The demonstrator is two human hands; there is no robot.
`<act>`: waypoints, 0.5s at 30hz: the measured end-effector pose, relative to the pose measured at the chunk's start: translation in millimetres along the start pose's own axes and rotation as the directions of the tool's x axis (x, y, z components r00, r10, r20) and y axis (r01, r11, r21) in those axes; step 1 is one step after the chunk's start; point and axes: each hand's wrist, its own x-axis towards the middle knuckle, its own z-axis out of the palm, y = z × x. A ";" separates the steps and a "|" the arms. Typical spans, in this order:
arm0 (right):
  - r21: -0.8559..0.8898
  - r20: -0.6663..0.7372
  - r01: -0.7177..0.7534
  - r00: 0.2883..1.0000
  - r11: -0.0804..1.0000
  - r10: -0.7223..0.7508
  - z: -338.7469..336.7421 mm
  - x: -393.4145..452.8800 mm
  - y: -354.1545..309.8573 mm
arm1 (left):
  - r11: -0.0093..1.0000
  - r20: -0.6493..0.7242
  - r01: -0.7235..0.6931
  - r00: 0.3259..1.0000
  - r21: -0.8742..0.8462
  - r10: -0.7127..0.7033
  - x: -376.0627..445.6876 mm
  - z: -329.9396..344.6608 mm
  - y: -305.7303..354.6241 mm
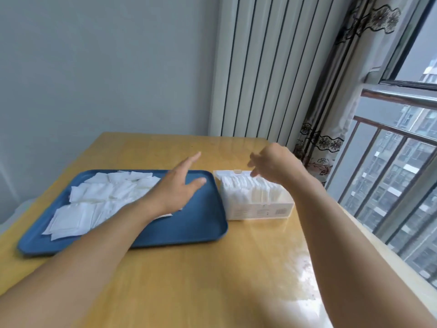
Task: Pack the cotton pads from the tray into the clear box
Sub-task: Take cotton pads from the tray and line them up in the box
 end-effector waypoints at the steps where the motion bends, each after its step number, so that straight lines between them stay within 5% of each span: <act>1: 0.040 -0.047 0.057 0.997 0.998 -0.055 1.7 -2.9 -13.1 | 0.999 -0.041 0.022 0.999 0.031 -0.021 0.3 -12.8 -8.9; 5: 0.174 -0.006 0.311 0.949 0.934 -0.315 49.1 -22.0 -61.6 | 0.937 -0.105 0.245 0.969 0.250 -0.225 -10.2 -54.3 -46.6; 9: 0.117 0.191 0.378 0.899 0.919 -0.394 111.1 -27.1 -87.7 | 0.798 -0.089 0.414 0.903 0.438 -0.420 -18.3 -73.5 -80.5; 15: 0.094 0.436 0.464 0.776 0.881 -0.455 160.0 -14.0 -107.8 | 0.914 0.147 0.382 0.904 0.138 -0.400 -11.1 -83.4 -91.5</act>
